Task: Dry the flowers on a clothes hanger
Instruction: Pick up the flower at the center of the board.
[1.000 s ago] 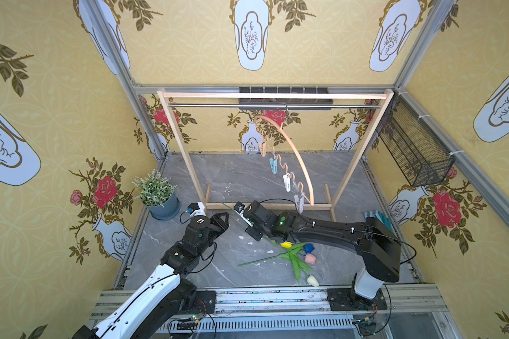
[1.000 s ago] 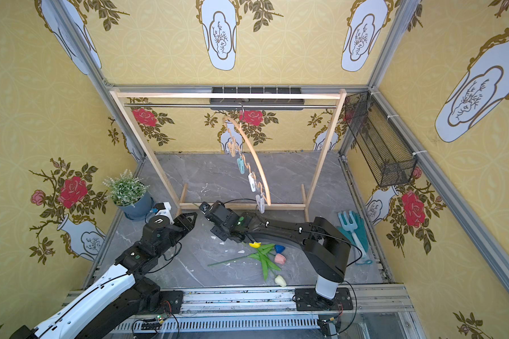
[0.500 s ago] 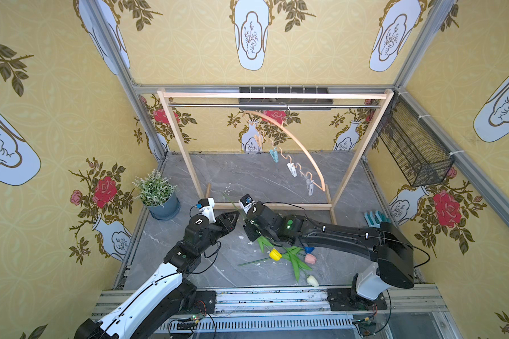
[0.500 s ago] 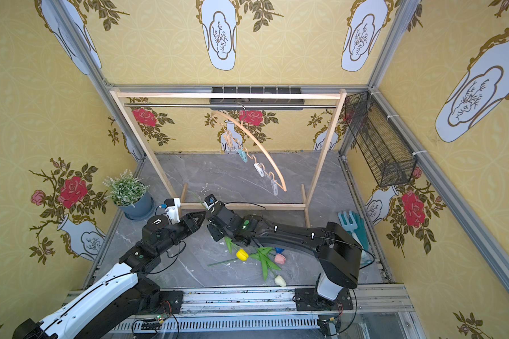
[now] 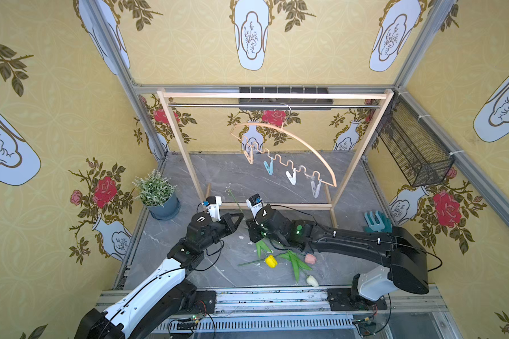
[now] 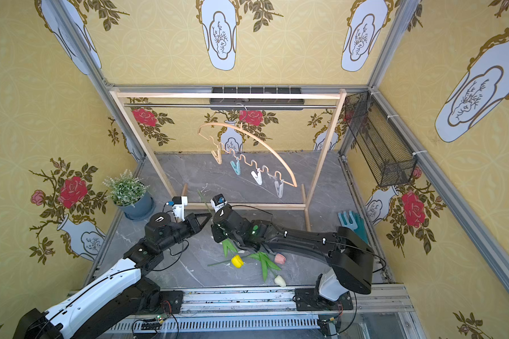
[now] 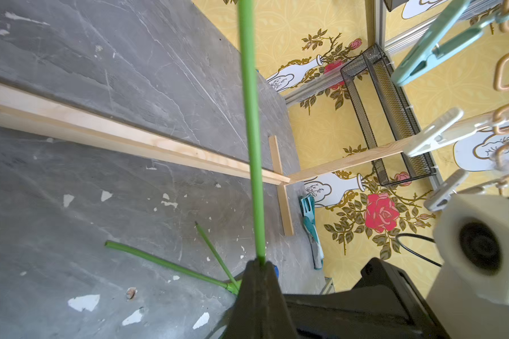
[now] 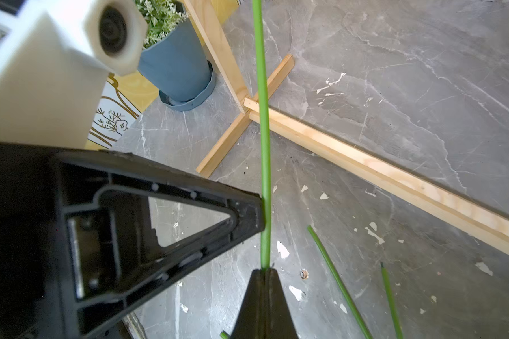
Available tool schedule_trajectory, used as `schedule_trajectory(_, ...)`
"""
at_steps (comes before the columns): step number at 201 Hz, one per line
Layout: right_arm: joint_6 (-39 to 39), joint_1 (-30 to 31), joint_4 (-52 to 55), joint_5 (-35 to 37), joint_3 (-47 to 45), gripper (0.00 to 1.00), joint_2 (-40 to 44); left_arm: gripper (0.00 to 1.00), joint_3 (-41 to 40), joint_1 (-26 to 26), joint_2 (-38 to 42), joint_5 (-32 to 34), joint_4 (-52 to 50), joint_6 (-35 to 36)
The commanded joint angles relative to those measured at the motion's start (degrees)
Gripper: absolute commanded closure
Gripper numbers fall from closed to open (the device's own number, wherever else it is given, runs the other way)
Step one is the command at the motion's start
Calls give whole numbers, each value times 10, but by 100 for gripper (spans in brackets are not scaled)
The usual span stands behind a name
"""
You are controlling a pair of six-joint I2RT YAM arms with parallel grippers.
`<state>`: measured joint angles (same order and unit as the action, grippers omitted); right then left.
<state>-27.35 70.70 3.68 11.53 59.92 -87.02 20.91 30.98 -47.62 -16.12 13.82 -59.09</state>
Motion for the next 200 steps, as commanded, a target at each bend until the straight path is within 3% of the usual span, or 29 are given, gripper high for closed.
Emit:
schedule_trajectory(1, -35, 1, -61, -13, -22, 100, 23, 100, 2, -1, -16, -10, 38, -3)
schedule_trajectory(76, -81, -14, -111, -31, -87, 100, 75, 100, 14, -2, -52, -42, 80, 11)
schedule_trajectory(83, -82, -16, -113, -34, -88, 100, 76, 89, 16, -1, -54, -50, 82, 15)
schedule_trajectory(96, -82, -21, -113, -42, -87, 100, 76, 59, 19, -1, -57, -59, 82, 19)
schedule_trajectory(109, -85, -26, -112, -48, -85, 100, 74, 50, 18, -2, -58, -66, 89, 22)
schedule_trajectory(200, -122, -55, -118, -84, -99, 100, 85, 52, 12, -1, -64, -72, 100, 20)
